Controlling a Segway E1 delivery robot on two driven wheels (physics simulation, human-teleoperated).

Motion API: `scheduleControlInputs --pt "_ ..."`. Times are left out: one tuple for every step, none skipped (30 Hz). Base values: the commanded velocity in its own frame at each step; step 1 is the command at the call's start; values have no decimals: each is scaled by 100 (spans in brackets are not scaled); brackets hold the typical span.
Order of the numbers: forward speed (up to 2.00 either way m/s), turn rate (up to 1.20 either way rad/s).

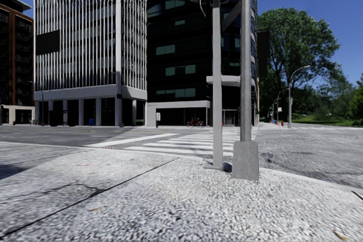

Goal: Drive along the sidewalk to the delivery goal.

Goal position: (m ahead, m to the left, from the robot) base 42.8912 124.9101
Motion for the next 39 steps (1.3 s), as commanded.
scheduleControlInputs --pt "160 60" --pt "160 61" --pt "160 61" --pt "160 61" --pt "160 62" --pt "160 62" --pt "160 65" --pt "160 68" --pt "160 68" --pt "160 68" --pt "160 68" --pt "160 68" --pt "160 68" --pt "160 68" --pt "160 68" --pt "160 68" --pt "160 68" --pt "160 68" --pt "160 68" --pt "160 68" --pt "160 68" --pt "160 68" --pt "160 68" --pt "160 68" --pt "160 68" --pt "160 68" --pt "160 68" --pt "160 68" --pt "160 68" --pt "160 68" --pt "160 68" --pt "160 68" --pt "160 68" --pt "160 68" --pt "160 68" --pt "160 68" --pt "160 68" --pt "160 68" --pt "160 68"
